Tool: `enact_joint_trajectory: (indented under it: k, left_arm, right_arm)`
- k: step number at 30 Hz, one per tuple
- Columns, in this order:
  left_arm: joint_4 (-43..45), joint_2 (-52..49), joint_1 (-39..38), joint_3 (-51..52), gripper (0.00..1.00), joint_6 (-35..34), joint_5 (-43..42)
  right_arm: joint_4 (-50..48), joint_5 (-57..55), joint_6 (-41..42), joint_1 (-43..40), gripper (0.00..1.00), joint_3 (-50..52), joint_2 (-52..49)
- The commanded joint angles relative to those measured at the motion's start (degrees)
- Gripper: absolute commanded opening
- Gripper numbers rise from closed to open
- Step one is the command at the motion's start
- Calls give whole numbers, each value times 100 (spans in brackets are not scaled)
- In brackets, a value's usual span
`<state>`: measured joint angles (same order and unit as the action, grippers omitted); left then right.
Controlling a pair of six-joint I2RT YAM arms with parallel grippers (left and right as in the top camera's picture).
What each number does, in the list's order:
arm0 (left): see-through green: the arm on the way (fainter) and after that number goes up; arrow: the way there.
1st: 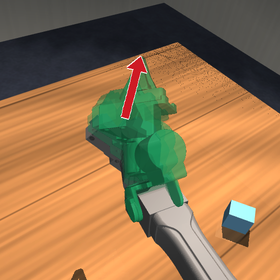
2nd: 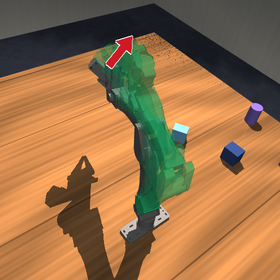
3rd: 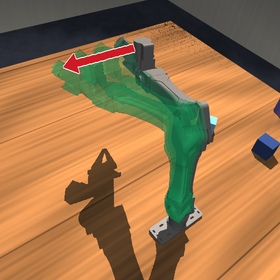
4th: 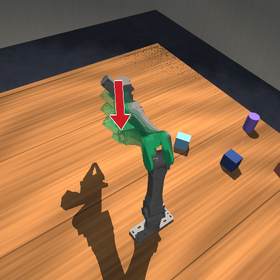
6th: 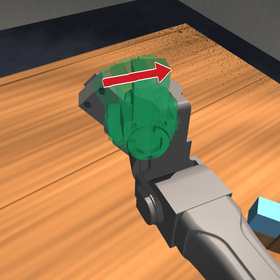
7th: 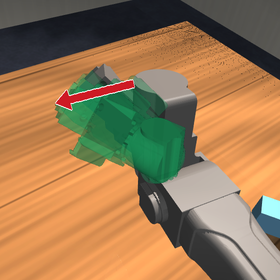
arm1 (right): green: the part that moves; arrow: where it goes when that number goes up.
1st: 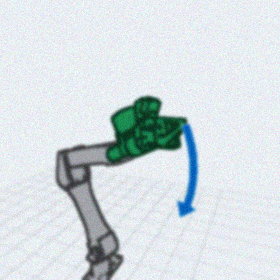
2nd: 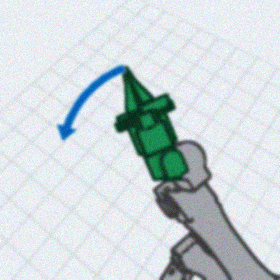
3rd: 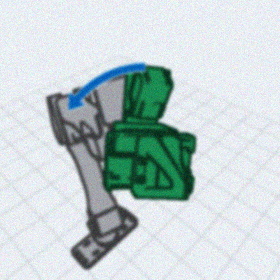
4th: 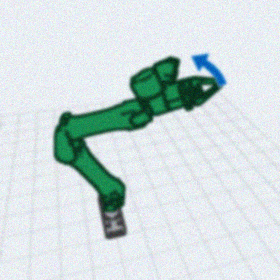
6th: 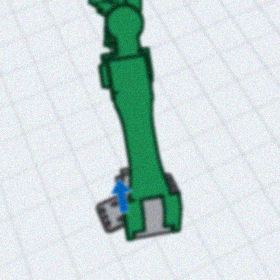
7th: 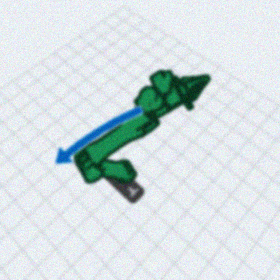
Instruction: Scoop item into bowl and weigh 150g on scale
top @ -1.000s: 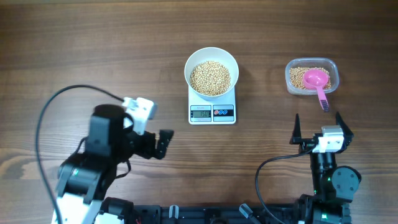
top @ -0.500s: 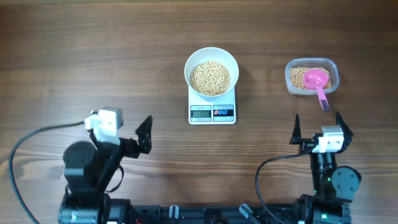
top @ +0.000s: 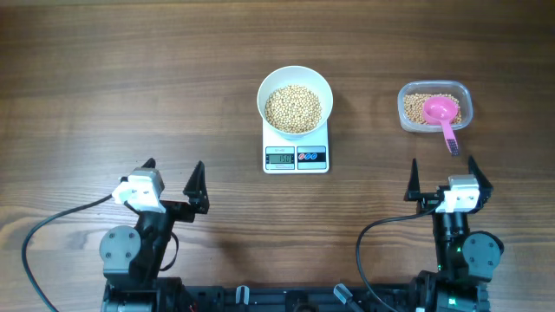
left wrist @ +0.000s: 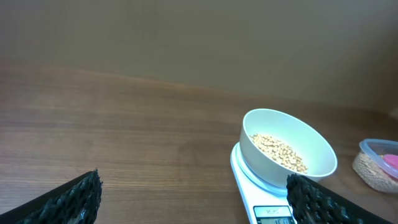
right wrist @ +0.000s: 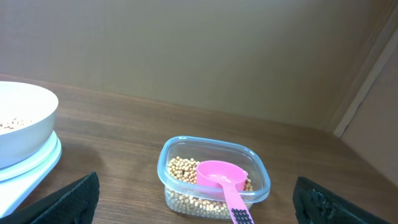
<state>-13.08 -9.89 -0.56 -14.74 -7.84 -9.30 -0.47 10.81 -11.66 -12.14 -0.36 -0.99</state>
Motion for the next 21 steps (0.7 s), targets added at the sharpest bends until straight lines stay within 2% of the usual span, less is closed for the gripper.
enact_joint_trajectory:
  k: [1, 10, 21]
  left_arm:
    - [179, 262, 59, 168, 100, -35, 258]
    - [-131, 962, 417, 170, 100, -13, 282]
    - [-52, 973, 542, 170, 100, -15, 280]
  right_arm:
    - [-24, -94, -37, 28, 100, 4, 74]
    - [-24, -94, -37, 28, 100, 4, 74]
    - [-24, -94, -35, 28, 100, 4, 74]
